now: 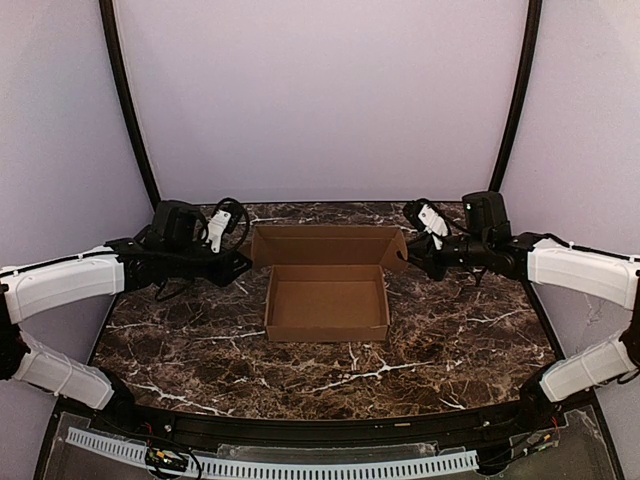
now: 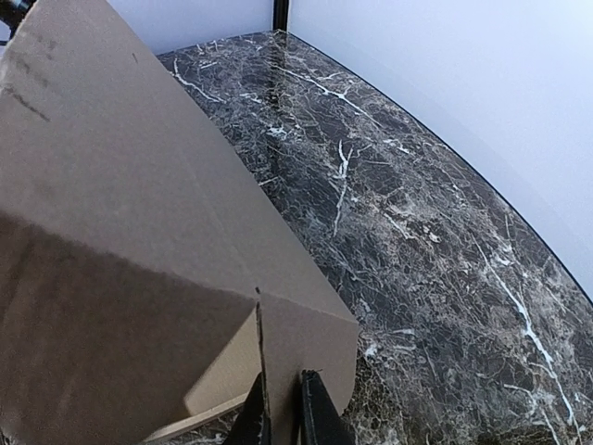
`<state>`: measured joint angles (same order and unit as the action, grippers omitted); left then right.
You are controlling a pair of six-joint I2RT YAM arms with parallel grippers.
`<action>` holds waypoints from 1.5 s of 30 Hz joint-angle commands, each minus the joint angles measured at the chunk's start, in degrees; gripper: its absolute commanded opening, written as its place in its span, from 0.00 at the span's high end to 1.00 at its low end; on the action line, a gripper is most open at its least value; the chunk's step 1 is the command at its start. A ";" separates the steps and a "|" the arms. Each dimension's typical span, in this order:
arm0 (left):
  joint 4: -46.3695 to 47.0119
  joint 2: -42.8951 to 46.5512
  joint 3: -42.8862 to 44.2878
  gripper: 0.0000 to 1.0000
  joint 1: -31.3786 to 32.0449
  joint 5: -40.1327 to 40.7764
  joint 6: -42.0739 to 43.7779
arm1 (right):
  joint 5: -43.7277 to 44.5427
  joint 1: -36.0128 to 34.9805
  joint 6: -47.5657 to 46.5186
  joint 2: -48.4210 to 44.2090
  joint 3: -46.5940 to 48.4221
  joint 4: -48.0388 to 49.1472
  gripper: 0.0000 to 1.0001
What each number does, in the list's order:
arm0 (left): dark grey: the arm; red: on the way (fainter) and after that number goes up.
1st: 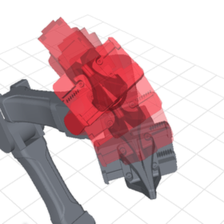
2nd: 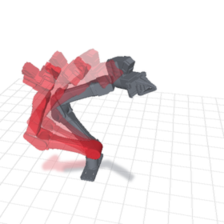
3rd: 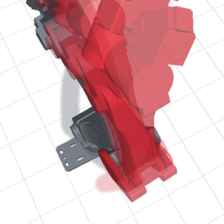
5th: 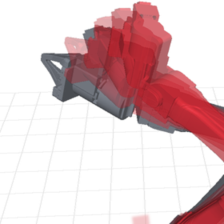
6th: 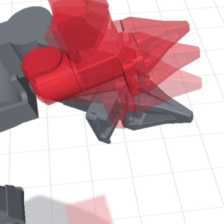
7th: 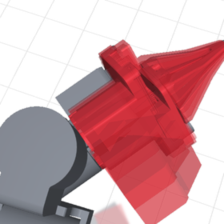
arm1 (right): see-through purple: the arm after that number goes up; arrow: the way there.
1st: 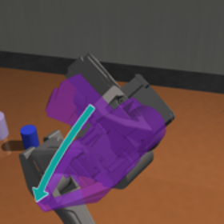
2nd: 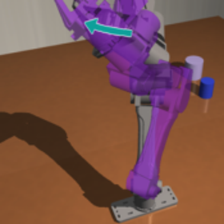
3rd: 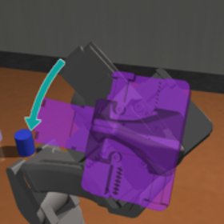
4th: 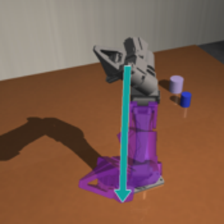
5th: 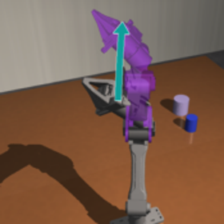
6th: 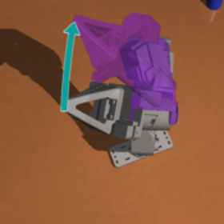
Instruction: Fold the paper box
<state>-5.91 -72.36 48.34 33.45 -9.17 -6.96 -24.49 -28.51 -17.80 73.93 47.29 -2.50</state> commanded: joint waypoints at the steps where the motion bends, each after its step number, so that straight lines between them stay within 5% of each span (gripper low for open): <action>1: 1.20 0.16 1.18 0.81 0.39 -1.00 -1.59 | -0.32 -1.52 2.28 0.42 1.66 0.99 0.91; 5: -0.22 0.53 2.28 0.80 0.39 1.15 -0.58 | 0.20 -1.59 1.88 0.33 1.92 0.54 0.92; 12: -13.66 2.05 7.53 0.63 0.39 11.61 4.08 | 0.61 -1.63 1.36 0.63 2.69 -0.49 0.97; 20: -19.70 3.64 10.07 0.49 0.39 14.64 5.64 | 0.91 -1.94 1.60 0.36 3.75 -2.22 1.00; 33: -25.11 9.61 13.05 0.32 0.39 9.57 12.18 | -0.27 -2.24 -1.35 -1.85 5.67 -8.55 1.00; 45: -22.93 7.56 13.45 0.38 0.39 -2.92 14.33 | -1.22 -2.51 -0.23 -2.04 6.87 -10.04 1.00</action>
<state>-28.64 -63.61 61.04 33.65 -7.79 6.02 -24.43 -30.39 -19.14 72.75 52.34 -11.05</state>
